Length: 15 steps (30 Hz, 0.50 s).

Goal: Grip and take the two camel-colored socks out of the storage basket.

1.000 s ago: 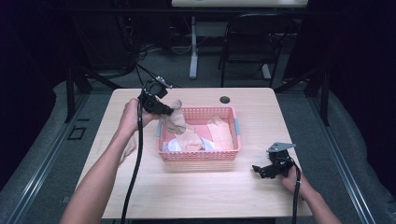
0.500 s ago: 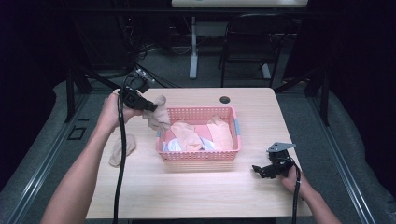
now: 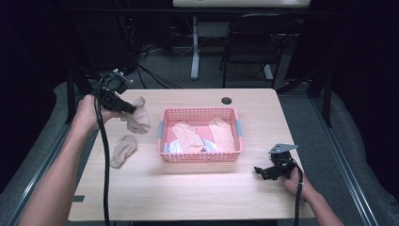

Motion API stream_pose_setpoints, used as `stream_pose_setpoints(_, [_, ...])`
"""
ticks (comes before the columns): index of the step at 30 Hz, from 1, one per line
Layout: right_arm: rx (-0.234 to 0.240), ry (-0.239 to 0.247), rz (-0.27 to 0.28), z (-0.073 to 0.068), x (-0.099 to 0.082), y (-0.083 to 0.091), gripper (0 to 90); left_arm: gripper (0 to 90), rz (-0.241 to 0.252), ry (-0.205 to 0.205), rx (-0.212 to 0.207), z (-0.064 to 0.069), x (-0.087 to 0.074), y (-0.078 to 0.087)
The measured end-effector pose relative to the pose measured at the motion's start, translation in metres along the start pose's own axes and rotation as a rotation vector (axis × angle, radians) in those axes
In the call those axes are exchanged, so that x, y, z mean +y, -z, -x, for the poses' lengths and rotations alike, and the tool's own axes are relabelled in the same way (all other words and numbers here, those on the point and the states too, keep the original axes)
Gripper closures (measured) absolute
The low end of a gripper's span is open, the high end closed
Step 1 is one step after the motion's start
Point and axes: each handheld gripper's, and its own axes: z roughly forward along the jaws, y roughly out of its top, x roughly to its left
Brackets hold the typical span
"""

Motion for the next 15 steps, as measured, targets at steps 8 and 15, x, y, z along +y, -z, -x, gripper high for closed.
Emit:
stream_pose_setpoints(8, [-0.001, -0.001, 0.0, 0.0, 0.0, 0.0, 0.0, 85.6, -0.034, 0.059, 0.026, -0.02, -0.028, 0.001])
stream_pose_setpoints(15, [0.0, -0.001, 0.0, 0.0, 0.0, 0.0, 0.0, 85.6, -0.079, 0.098, 0.032, -0.033, -0.048, -0.01])
